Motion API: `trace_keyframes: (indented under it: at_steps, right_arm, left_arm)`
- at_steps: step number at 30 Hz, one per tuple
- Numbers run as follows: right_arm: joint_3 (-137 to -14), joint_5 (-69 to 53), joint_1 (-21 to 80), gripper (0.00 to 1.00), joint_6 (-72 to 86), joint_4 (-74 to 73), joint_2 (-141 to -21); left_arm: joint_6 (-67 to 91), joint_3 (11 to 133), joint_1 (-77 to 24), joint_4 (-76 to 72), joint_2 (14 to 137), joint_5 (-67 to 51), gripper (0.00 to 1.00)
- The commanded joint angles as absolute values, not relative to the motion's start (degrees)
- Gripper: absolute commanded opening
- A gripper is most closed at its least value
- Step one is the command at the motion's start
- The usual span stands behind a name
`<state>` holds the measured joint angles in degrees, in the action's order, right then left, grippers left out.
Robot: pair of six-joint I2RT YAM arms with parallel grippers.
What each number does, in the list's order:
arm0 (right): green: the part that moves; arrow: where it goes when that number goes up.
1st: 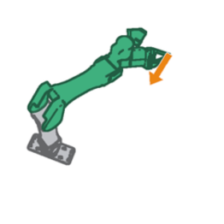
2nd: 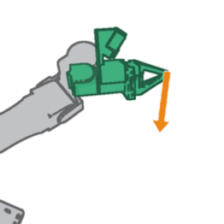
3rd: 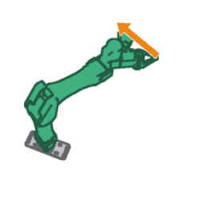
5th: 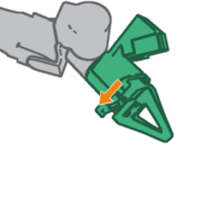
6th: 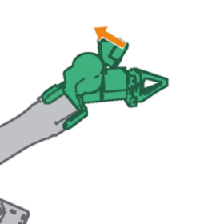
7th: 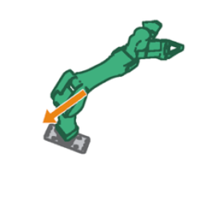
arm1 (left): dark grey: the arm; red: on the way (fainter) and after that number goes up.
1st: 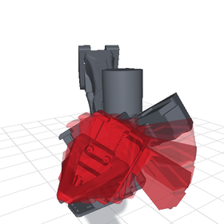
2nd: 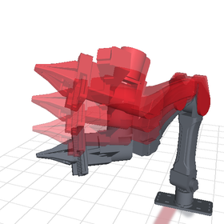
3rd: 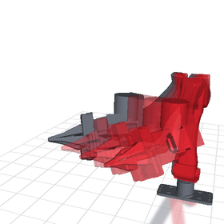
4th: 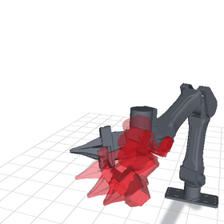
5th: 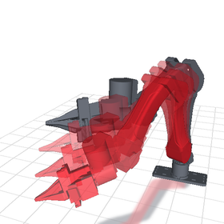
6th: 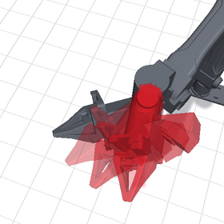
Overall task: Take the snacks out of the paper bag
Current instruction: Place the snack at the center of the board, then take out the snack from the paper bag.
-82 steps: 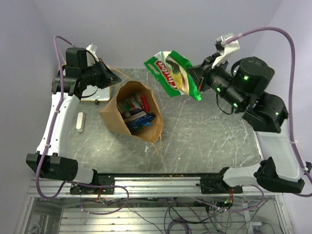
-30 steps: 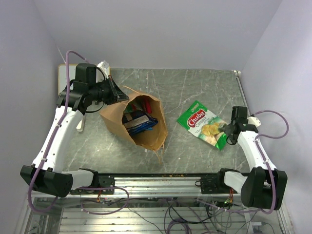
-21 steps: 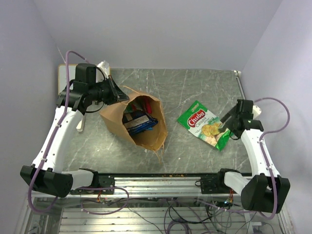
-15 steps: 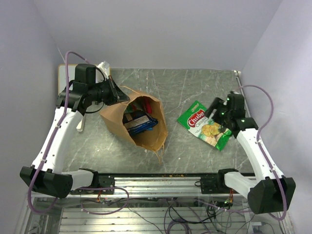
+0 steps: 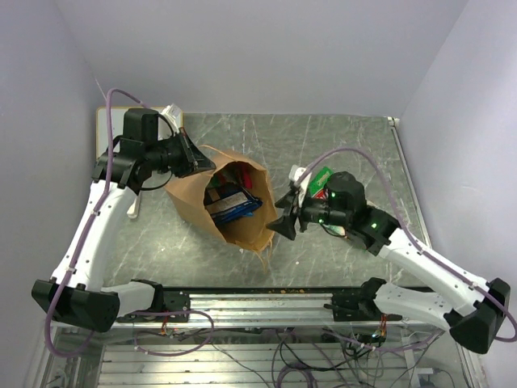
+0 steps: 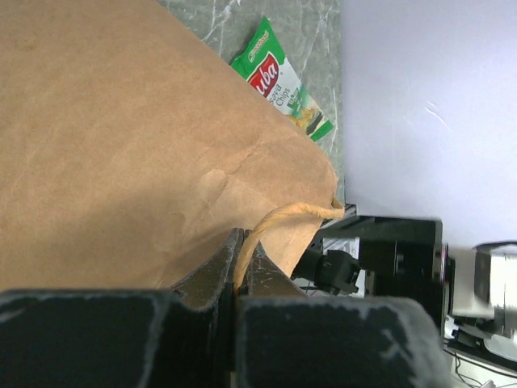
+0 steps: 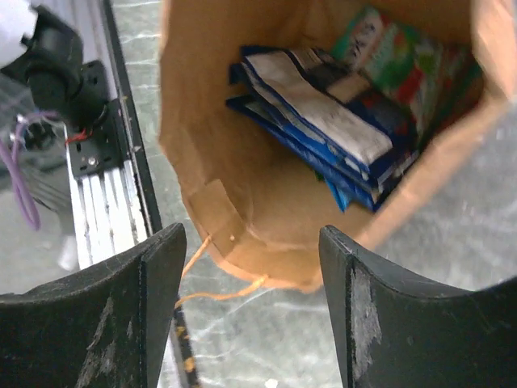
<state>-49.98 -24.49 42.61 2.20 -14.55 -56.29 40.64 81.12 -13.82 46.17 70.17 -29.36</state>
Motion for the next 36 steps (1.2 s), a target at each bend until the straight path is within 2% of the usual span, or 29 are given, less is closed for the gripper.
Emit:
trace_keyframes:
  at_steps: [1, 4, 12, 23, 27, 36]
  right_arm:
    - [-49.6, -23.9, 48.8, 0.64, -18.7, -7.8, -59.1]
    - [-52.1, -25.2, 52.3, 0.54, -31.5, -7.4, -64.6]
    - [-59.5, -18.8, 55.6, 0.53, -46.9, -3.5, -79.1]
    - [-62.0, -19.2, 54.0, 0.43, -55.1, 1.2, -89.5]
    - [-64.0, -18.5, 53.5, 0.37, -58.2, 0.8, -92.8]
    - [-65.8, -20.6, 52.7, 0.36, -60.4, -1.5, -96.2]
  left_arm:
    - [41.4, 80.9, -14.3, 46.2, 68.6, -30.5, 0.07]
    - [41.2, 81.1, -14.3, 46.5, 68.6, -30.2, 0.07]
    - [39.6, 82.4, -14.4, 46.7, 69.0, -28.5, 0.07]
    - [35.6, 84.0, -14.4, 47.9, 69.4, -27.0, 0.07]
    - [34.5, 83.6, -14.4, 47.5, 69.6, -27.6, 0.07]
    - [31.4, 85.6, -14.4, 49.6, 71.2, -27.7, 0.07]
